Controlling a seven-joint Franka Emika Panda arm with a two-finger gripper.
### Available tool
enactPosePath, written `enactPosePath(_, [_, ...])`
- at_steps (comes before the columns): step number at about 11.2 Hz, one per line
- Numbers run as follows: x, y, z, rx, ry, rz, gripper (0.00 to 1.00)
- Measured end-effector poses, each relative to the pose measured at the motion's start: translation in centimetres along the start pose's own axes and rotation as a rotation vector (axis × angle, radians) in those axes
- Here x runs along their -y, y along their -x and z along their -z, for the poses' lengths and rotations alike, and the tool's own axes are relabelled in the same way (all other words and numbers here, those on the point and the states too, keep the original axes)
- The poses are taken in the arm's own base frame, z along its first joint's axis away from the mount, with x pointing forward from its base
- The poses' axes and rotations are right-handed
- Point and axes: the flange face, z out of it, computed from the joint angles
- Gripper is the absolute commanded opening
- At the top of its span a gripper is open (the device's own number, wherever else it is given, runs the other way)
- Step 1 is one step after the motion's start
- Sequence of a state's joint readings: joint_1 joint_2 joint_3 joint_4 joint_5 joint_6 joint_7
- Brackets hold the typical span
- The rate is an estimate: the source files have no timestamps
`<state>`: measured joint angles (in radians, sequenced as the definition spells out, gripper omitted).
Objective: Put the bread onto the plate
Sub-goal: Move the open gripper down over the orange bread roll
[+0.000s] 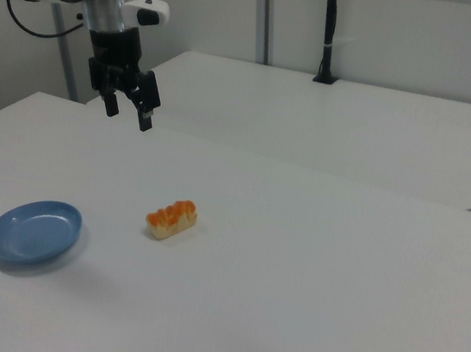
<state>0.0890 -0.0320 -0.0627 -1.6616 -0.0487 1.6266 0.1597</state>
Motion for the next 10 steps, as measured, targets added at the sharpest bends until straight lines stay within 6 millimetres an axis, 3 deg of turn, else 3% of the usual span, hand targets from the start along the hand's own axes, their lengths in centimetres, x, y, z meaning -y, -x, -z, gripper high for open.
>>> enactPosePath(5, [0.7,-1.4,-1.9,0.004,0.003,0.008,1.00])
enactPosePath(8, [1.6,-4.7,-4.1,-0.052,-0.002,0.011,1.00])
enactPosePath(10, [1.3,-7.5,-6.8,-0.077,0.000,-0.003,1.00])
